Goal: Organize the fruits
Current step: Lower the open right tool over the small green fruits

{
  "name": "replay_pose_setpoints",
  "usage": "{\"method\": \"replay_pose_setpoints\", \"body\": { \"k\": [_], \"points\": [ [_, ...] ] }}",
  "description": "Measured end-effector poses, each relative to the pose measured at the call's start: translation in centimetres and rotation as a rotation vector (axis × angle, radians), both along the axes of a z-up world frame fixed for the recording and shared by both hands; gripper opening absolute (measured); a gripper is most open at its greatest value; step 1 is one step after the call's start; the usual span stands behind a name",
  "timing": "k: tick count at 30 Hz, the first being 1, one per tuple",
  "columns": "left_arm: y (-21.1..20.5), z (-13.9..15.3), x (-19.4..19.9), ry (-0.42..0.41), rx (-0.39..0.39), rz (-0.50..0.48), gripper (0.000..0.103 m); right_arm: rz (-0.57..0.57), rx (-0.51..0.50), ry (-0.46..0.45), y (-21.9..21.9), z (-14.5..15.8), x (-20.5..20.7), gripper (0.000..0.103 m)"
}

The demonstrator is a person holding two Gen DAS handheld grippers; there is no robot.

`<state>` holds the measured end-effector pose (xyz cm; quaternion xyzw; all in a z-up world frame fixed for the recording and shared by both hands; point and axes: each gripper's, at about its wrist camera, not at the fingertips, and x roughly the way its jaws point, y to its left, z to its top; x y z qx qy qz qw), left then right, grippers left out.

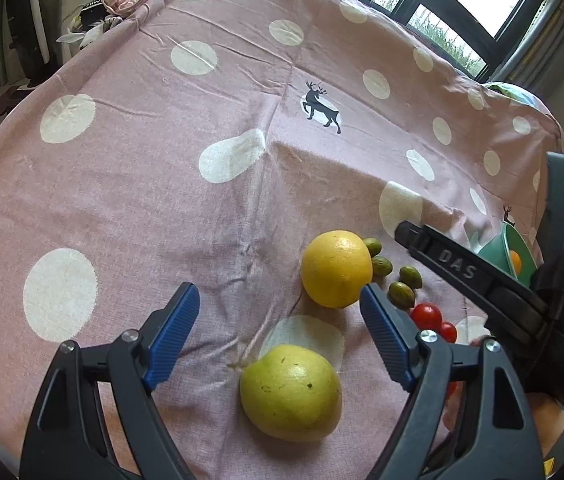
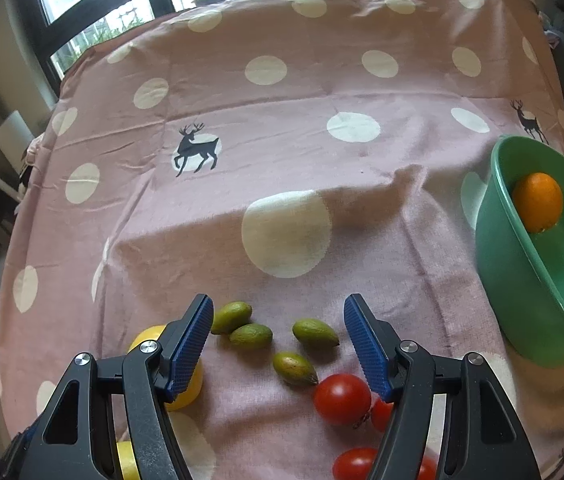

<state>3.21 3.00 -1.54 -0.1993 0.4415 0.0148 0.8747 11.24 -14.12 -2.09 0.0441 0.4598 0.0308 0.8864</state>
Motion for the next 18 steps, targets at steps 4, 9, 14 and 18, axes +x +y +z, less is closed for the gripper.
{"method": "replay_pose_setpoints", "body": {
  "k": [4,9,14,18],
  "points": [
    [-0.2,0.0,0.1,0.003,0.001,-0.009,0.082,0.025,-0.041,0.006,1.1,-0.8,0.4,0.069],
    [0.0,-0.1,0.1,0.002,-0.01,-0.006,0.082,0.027,-0.07,0.039,1.6,-1.5,0.9,0.069],
    [0.0,-0.1,0.1,0.004,-0.016,-0.004,0.082,0.008,-0.049,0.086,1.2,-2.3,1.6,0.068],
    [0.0,-0.2,0.1,0.008,-0.018,-0.003,0.082,0.012,-0.001,0.108,0.7,-2.5,1.9,0.058]
  ]
}}
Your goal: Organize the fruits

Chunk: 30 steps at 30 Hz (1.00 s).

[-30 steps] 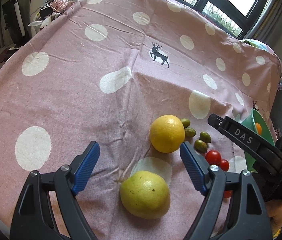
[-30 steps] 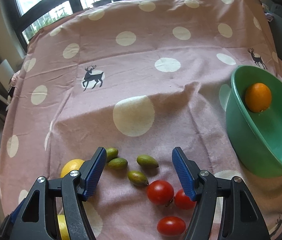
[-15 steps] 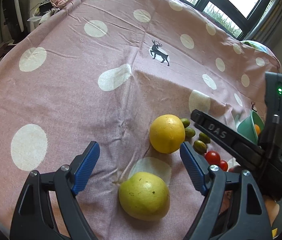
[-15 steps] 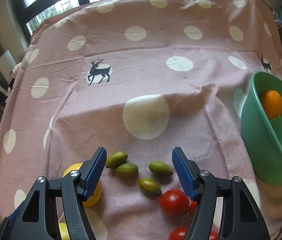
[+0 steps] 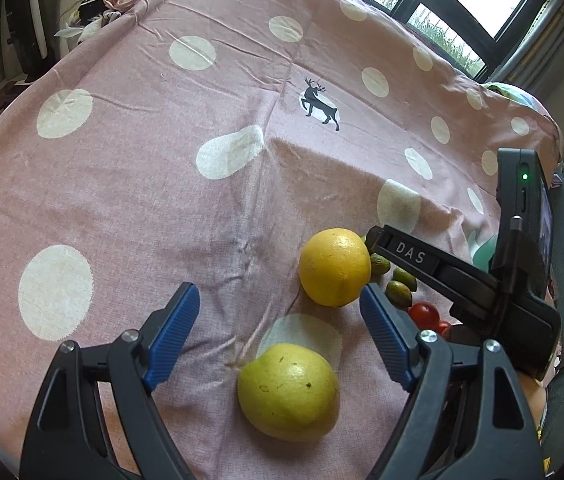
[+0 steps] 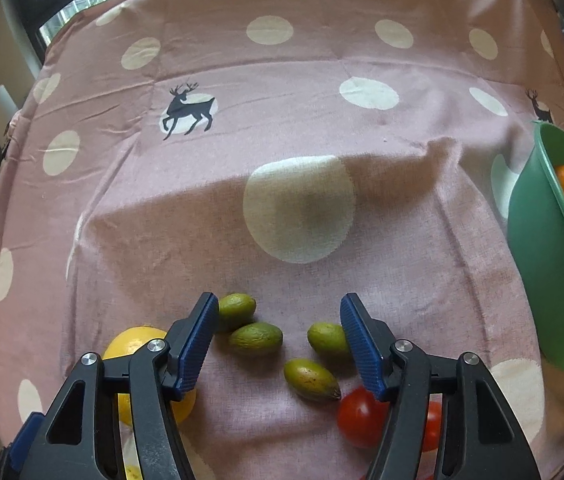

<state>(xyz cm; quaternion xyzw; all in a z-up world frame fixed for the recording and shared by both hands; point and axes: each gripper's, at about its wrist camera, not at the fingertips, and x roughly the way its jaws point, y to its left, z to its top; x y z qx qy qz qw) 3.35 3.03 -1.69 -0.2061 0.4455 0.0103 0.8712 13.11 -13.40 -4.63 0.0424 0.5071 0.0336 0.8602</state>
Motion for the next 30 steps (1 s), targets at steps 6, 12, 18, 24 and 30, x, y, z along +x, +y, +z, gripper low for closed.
{"method": "replay_pose_setpoints", "body": {
  "k": [6,12,18,24,30],
  "points": [
    [0.2,-0.1,0.0,0.004,0.0,0.001,0.082,0.052,0.009,-0.013,0.7,0.8,-0.2,0.017],
    [0.3,-0.1,0.0,0.004,-0.005,0.006,0.082,0.066,0.009,-0.007,0.9,1.1,-0.3,0.006],
    [0.7,-0.1,-0.1,0.007,-0.016,0.021,0.082,0.052,0.105,-0.005,-0.8,2.4,-0.7,0.006],
    [1.6,-0.2,-0.2,0.019,-0.032,0.052,0.082,0.021,0.227,-0.009,-2.8,3.4,-0.8,0.006],
    [2.3,-0.3,-0.4,0.028,-0.036,0.08,0.082,0.044,0.256,0.033,-1.9,2.9,-0.7,0.039]
  ]
}}
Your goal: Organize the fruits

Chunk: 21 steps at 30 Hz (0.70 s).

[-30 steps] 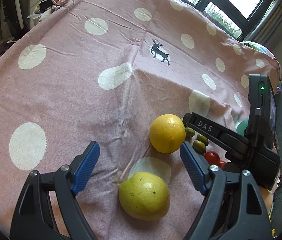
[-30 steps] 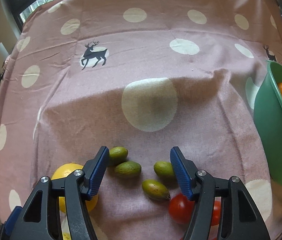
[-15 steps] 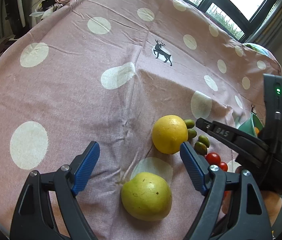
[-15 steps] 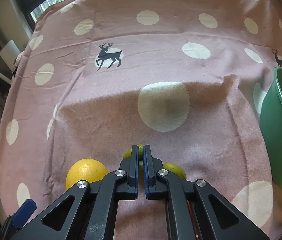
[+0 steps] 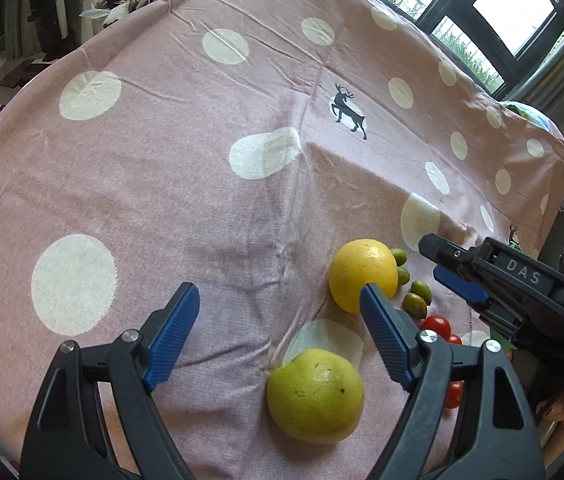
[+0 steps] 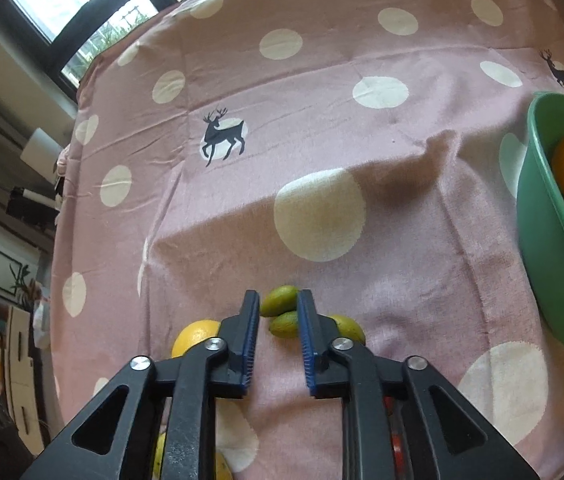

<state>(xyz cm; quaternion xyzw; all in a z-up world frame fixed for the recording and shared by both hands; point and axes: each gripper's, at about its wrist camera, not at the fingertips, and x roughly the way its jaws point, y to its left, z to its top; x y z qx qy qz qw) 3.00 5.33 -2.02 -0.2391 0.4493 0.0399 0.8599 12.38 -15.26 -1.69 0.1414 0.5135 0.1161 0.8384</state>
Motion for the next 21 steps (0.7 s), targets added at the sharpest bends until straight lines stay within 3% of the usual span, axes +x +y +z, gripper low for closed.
{"method": "replay_pose_setpoints", "body": {
  "k": [1,2,12,21],
  "points": [
    [0.2,0.0,0.0,0.001,-0.002,0.005,0.082,0.016,0.017,-0.001,0.4,-0.1,-0.1,0.047],
    [0.3,0.0,0.0,0.001,-0.004,0.01,0.082,0.032,0.028,-0.002,0.8,-0.1,-0.2,0.048],
    [0.7,0.5,-0.5,0.0,0.003,0.03,0.082,0.157,0.105,0.073,4.3,-2.3,-0.1,0.048],
    [-0.1,1.1,-0.8,-0.008,0.029,0.019,0.082,0.141,0.153,0.073,3.9,-2.8,-0.3,0.048]
  ]
}}
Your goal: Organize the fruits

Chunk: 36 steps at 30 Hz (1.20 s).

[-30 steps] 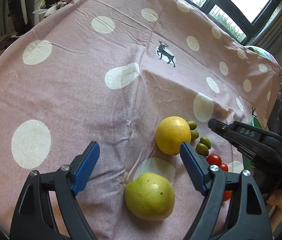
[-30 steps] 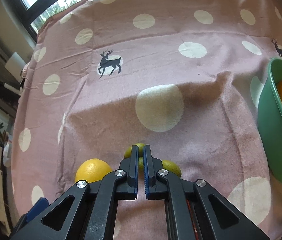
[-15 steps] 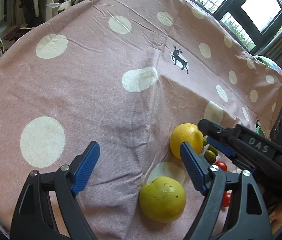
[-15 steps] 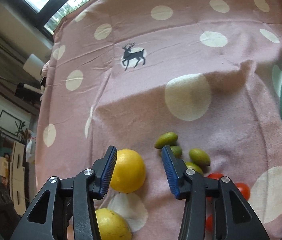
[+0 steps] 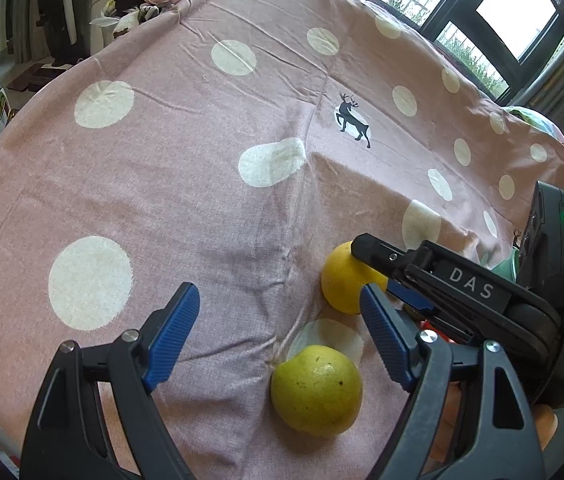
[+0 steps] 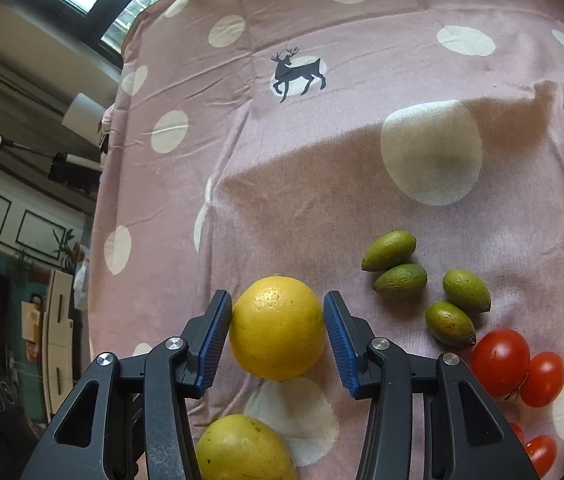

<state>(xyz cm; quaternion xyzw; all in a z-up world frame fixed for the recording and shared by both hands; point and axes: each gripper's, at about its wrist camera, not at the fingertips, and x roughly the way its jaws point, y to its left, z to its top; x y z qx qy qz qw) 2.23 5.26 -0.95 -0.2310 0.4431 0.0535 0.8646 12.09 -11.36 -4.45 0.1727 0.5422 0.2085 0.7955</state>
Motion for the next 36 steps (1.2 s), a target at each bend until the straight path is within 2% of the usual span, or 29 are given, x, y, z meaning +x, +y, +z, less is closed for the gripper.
{"method": "replay_pose_setpoints", "body": {
  "k": [6,10,18,27,36],
  "points": [
    [-0.6,0.3,-0.1,-0.004,0.017,-0.007,0.082,0.021,0.064,0.06,-0.2,-0.9,0.0,0.052],
    [-1.1,0.2,-0.1,0.008,0.038,-0.012,0.082,0.024,0.075,0.065,-0.3,-1.0,-0.3,0.053],
    [-2.2,0.3,0.1,0.009,0.052,-0.035,0.082,-0.025,-0.001,0.097,-3.7,-0.2,-1.8,0.053],
    [-5.0,0.2,0.5,0.02,0.091,-0.088,0.082,-0.045,-0.133,0.082,-6.6,0.6,-2.9,0.053],
    [-7.7,-0.4,1.1,0.035,0.124,-0.16,0.082,-0.092,-0.085,0.066,-9.1,1.2,-3.2,0.053]
  ]
}}
